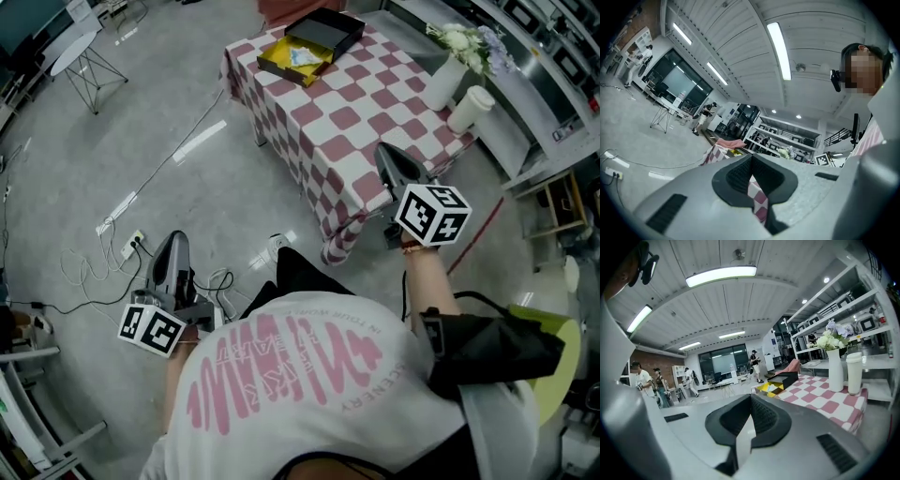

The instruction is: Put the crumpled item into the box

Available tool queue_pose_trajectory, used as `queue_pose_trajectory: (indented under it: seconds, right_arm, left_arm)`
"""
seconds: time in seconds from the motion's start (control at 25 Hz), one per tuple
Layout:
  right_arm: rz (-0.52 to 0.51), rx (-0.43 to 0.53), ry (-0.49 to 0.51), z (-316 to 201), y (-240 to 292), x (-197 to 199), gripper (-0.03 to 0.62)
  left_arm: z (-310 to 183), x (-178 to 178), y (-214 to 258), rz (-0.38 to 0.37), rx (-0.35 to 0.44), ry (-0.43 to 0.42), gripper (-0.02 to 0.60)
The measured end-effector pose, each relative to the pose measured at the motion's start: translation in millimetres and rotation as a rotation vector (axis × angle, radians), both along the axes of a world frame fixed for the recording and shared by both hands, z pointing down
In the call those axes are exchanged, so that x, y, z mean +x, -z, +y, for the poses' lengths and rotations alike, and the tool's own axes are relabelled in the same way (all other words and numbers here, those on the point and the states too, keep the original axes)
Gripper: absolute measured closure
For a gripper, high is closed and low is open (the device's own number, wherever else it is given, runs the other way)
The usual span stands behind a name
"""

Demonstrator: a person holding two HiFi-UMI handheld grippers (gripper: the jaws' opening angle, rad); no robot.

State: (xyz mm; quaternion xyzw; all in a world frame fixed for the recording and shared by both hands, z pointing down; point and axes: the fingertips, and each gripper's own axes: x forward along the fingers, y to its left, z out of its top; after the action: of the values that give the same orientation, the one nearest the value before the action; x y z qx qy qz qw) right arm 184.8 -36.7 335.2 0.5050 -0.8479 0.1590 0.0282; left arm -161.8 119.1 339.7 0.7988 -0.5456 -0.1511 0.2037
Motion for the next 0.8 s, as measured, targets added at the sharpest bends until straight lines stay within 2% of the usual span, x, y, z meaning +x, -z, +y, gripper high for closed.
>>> queue_pose_trajectory:
  seconds: [0.2,0.36,0.64,0.8]
  right_arm:
    - [0.015,-0.031,0.018,41,1,10,0.588]
    - [0.015,-0.027,0.026,60,11,19,0.588]
    - [0.02,-0.016,0.068,61,21,32,0.588]
    - [0.018,-0.014,0.099,52,29,43,0.588]
  left_arm:
    - [30,15,1,0.055,-0.001,-0.008,0.574]
    - [47,26,1,0.056,-0.021,-0.012,0.574]
    - [49,41,15,0.026,-0.002,0.009,0.574]
    - [45,57,17,0.041,-0.008,0.029,0.574]
